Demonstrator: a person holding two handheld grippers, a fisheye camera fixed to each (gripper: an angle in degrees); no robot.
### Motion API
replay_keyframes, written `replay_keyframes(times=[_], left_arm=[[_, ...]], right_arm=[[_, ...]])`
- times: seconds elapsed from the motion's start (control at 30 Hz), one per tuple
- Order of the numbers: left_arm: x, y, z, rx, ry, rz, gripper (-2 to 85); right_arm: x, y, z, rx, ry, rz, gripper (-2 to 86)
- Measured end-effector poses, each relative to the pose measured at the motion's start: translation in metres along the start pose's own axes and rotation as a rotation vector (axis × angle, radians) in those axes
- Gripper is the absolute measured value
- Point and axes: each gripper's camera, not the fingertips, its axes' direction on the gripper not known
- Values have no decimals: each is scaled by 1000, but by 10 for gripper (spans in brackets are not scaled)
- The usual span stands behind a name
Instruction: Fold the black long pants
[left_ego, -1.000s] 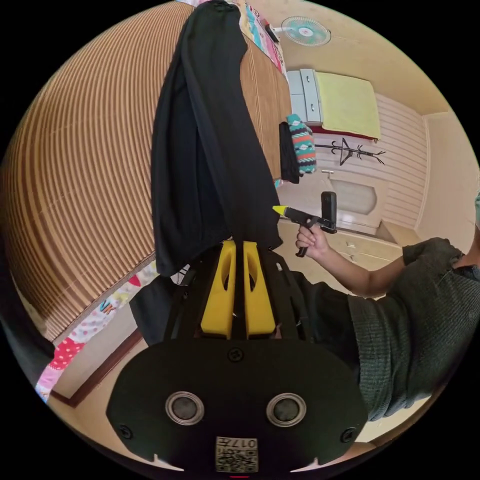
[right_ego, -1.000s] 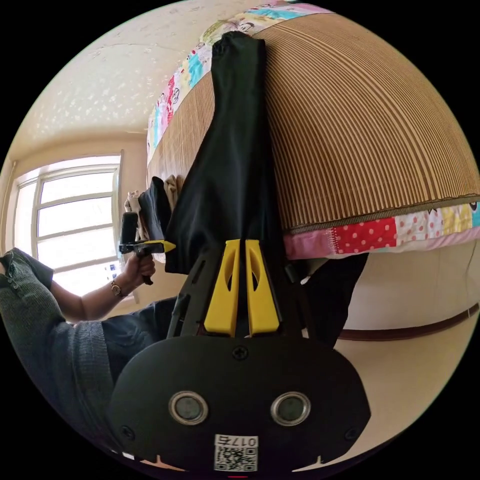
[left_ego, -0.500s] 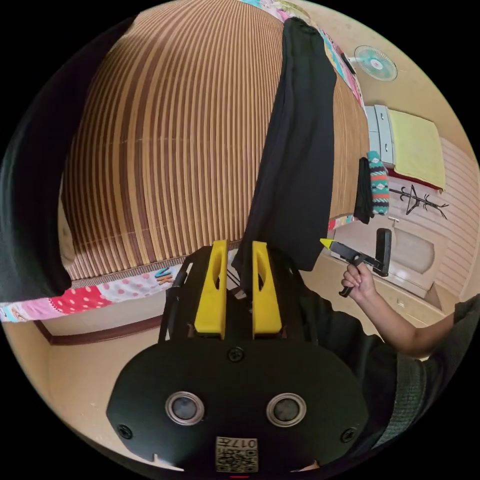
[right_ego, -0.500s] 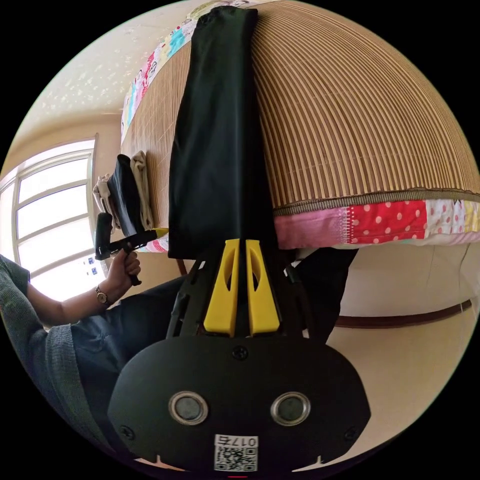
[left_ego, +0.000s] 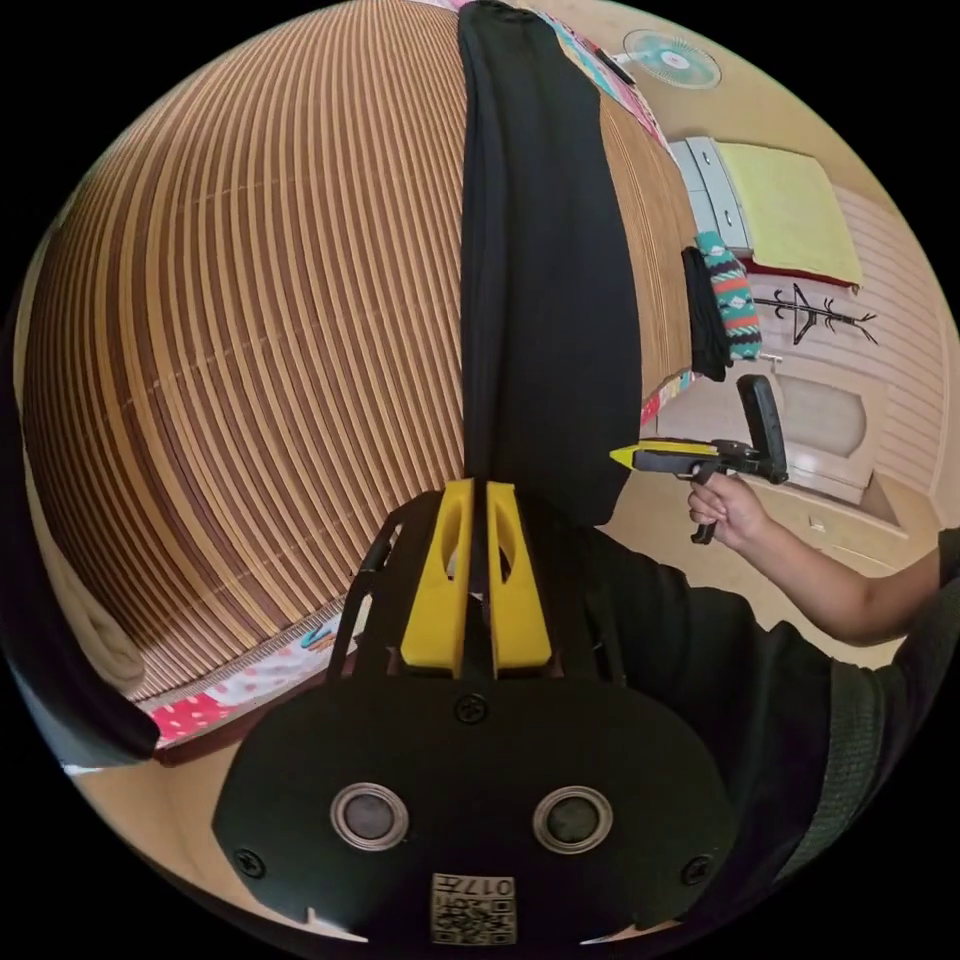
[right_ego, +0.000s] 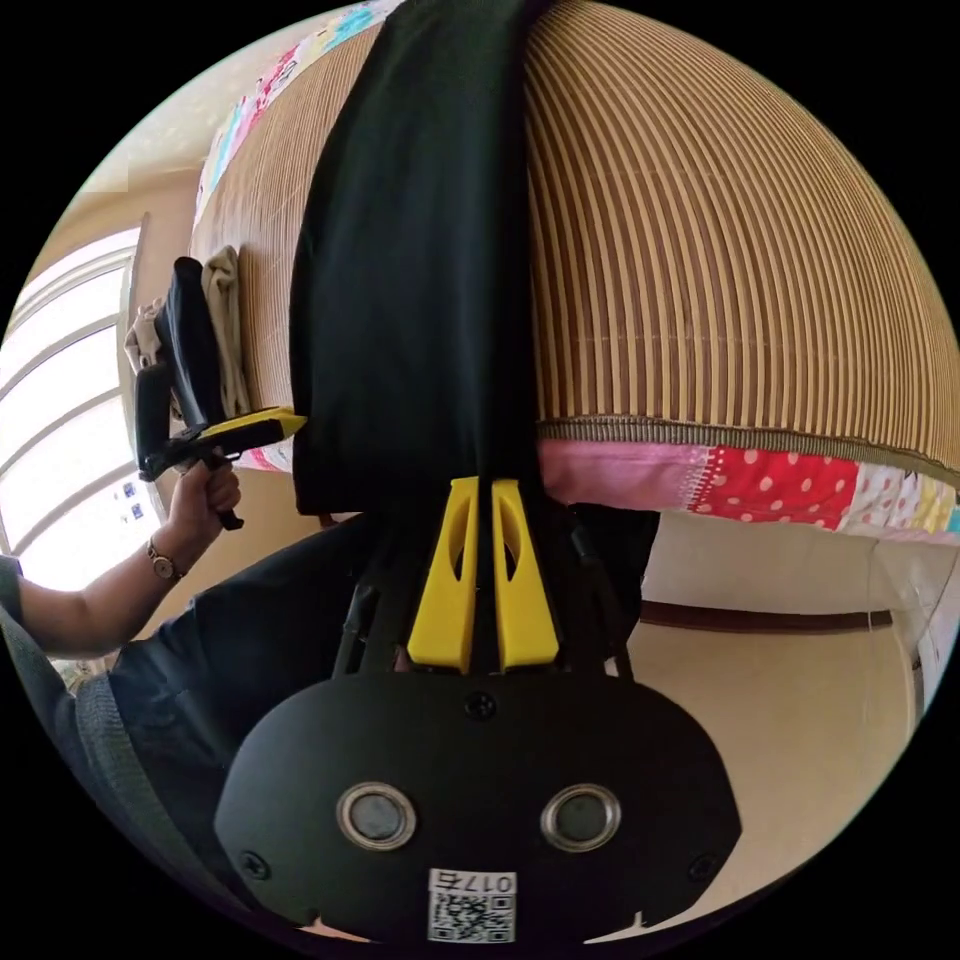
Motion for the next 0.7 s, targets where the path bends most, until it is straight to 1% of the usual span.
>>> replay_keyframes(times=[0.07,0.1,0.13,0.17,0.2,0.23,0.27,0.3,0.33,0.37,0.43,0.53,0.63,0.7], left_arm=[[6,6,4,-53,16,3,21],[8,9,-2,-51,34,5,26],[6,9,-15,-10,45,-4,33],[4,8,-24,24,54,-9,37],[-3,2,-42,97,85,-22,53],[-13,-10,-58,160,134,-33,74],[-19,-19,-64,181,166,-34,87],[-29,-43,-70,197,240,-11,109],[-36,-71,-72,180,298,33,127],[-39,-86,-73,171,308,49,128],[-46,-139,-83,175,279,87,140],[-48,-191,-99,194,245,152,151],[-46,-231,-95,131,256,211,137],[-45,-245,-90,110,272,219,129]], right_arm=[[8,10,1,-91,1,-2,33],[12,11,0,-116,-6,4,32],[19,14,-7,-143,-18,14,32],[26,17,-23,-106,-38,6,33],[30,18,-33,-72,-49,-2,34],[41,19,-54,11,-75,-8,37],[55,16,-74,94,-131,-10,42],[62,14,-82,129,-176,-14,45],[79,4,-95,177,-299,-27,56],[95,-8,-103,204,-412,-46,71],[115,-29,-110,220,-480,-60,93],[147,-63,-123,235,-509,-54,117],[164,-95,-133,251,-616,-88,122],[164,-112,-138,255,-629,-112,121]])
